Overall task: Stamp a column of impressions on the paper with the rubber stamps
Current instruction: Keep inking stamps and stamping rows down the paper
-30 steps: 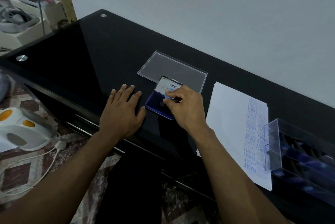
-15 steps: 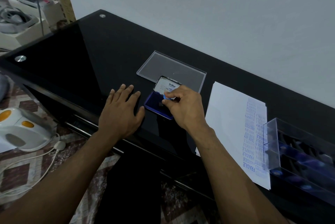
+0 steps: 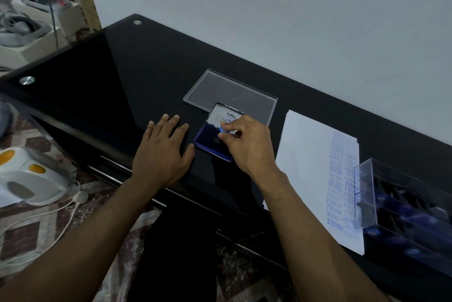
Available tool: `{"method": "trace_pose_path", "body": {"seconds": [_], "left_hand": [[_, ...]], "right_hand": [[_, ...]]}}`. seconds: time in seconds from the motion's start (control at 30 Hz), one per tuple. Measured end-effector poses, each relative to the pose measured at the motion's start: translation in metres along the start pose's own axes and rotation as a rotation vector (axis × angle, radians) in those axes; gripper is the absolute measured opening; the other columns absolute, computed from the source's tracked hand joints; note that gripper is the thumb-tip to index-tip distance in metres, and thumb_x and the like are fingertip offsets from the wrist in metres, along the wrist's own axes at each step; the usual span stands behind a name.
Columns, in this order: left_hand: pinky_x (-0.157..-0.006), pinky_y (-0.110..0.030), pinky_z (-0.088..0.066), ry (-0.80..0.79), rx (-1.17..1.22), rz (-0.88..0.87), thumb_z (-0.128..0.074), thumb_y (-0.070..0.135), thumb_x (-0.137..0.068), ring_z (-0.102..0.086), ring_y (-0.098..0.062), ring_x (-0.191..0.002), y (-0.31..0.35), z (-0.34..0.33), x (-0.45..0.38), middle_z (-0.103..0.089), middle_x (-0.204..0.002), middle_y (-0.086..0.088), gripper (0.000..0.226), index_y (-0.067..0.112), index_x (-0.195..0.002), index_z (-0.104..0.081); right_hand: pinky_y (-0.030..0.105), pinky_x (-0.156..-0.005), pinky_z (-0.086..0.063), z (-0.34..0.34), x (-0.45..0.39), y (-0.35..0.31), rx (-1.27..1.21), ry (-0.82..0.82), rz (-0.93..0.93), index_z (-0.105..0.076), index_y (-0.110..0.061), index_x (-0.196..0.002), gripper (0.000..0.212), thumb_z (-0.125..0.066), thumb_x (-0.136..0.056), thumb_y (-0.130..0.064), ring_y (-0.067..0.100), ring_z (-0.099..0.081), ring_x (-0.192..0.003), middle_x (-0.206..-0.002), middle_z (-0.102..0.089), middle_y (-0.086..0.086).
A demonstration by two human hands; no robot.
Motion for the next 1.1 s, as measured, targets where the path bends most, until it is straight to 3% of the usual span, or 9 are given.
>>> {"method": "trace_pose_path", "body": {"seconds": [0.23,0.33,0.47,0.77,1.1], "left_hand": [[-0.125,-0.049,-0.013,-0.006,0.029,0.0,-0.026,0.06,-0.093,-0.02,-0.026,-0.153,0.001,0.004,0.0,-0.035,-0.161,-0.009,0.072,0.02,-0.149,-0.046],[-0.124,-0.05,-0.013,-0.013,0.071,0.01,-0.034,0.056,-0.093,-0.022,-0.03,-0.152,0.004,0.007,-0.001,-0.035,-0.16,-0.011,0.069,0.018,-0.149,-0.045],[-0.123,-0.053,-0.017,0.027,0.177,-0.004,-0.06,0.034,-0.095,-0.025,-0.033,-0.151,0.018,0.01,0.002,-0.035,-0.159,-0.014,0.062,0.014,-0.15,-0.042],[-0.122,-0.053,-0.023,0.072,0.248,-0.198,-0.061,0.035,-0.092,-0.038,-0.032,-0.141,0.107,0.012,0.017,-0.043,-0.149,-0.009,0.054,0.011,-0.14,-0.051],[-0.124,-0.045,-0.013,-0.023,0.271,-0.363,-0.058,0.041,-0.096,-0.015,-0.026,-0.154,0.187,-0.007,0.034,-0.032,-0.161,-0.008,0.061,0.017,-0.15,-0.043]], "right_hand": [[0.035,-0.091,-0.056,-0.002,0.005,0.002,-0.047,0.016,0.018,-0.074,-0.014,-0.113,0.027,-0.074,-0.087,-0.018,0.014,-0.066,-0.097,-0.112,-0.068,0.0],[0.028,-0.086,-0.058,0.002,0.012,0.004,-0.072,0.062,0.035,-0.073,-0.015,-0.113,0.025,-0.073,-0.088,-0.018,0.01,-0.066,-0.094,-0.112,-0.068,-0.001],[0.023,-0.083,-0.058,0.015,0.028,0.014,-0.116,0.132,0.036,-0.072,-0.017,-0.114,0.026,-0.073,-0.088,-0.018,0.009,-0.067,-0.091,-0.109,-0.067,-0.002],[0.005,-0.07,-0.046,0.079,0.089,0.053,-0.142,0.292,-0.066,-0.076,-0.019,-0.103,0.021,-0.077,-0.083,-0.013,-0.002,-0.063,-0.081,-0.095,-0.066,-0.01],[0.014,-0.069,-0.053,0.137,0.146,0.097,-0.117,0.372,-0.142,-0.077,-0.016,-0.102,0.02,-0.078,-0.082,-0.012,0.001,-0.065,-0.08,-0.097,-0.07,-0.006]]}}
Point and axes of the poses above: each hand's wrist, its own x-axis away from the middle knuckle, its own z-axis out of the back of the hand, y = z × x, the point moved 3 cm from there along -x, towards the middle knuckle
